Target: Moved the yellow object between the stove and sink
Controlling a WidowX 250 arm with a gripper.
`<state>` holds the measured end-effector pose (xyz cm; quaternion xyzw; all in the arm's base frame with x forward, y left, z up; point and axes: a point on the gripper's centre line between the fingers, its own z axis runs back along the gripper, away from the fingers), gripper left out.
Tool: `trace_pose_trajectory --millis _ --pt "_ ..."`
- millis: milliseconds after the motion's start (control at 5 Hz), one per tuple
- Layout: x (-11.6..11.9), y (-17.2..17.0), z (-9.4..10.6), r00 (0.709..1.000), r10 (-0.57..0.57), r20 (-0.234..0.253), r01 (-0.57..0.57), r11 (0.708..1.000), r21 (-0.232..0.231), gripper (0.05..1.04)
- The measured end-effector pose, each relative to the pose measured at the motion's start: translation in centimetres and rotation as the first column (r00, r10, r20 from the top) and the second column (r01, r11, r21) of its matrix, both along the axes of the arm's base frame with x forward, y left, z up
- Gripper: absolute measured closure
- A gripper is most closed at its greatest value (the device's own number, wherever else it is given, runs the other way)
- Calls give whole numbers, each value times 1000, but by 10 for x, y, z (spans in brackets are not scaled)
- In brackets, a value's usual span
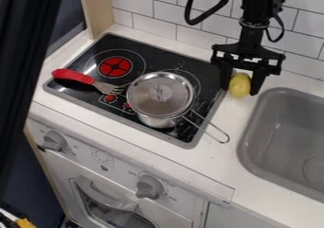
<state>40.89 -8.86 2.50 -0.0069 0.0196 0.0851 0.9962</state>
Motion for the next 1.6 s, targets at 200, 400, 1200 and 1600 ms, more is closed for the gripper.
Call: trace_pose_trajectory --millis 200,400,1200,1600 --pt "-3 -5 -7 1000 -6 -17 6 1000 4 415" --pt "-5 -4 -9 999 1 -33 -1 1000 8 353" --pt "-12 -1 1 999 41 -28 -41 999 21 83" --pt "-20 4 43 996 65 54 -64 998 -17 83"
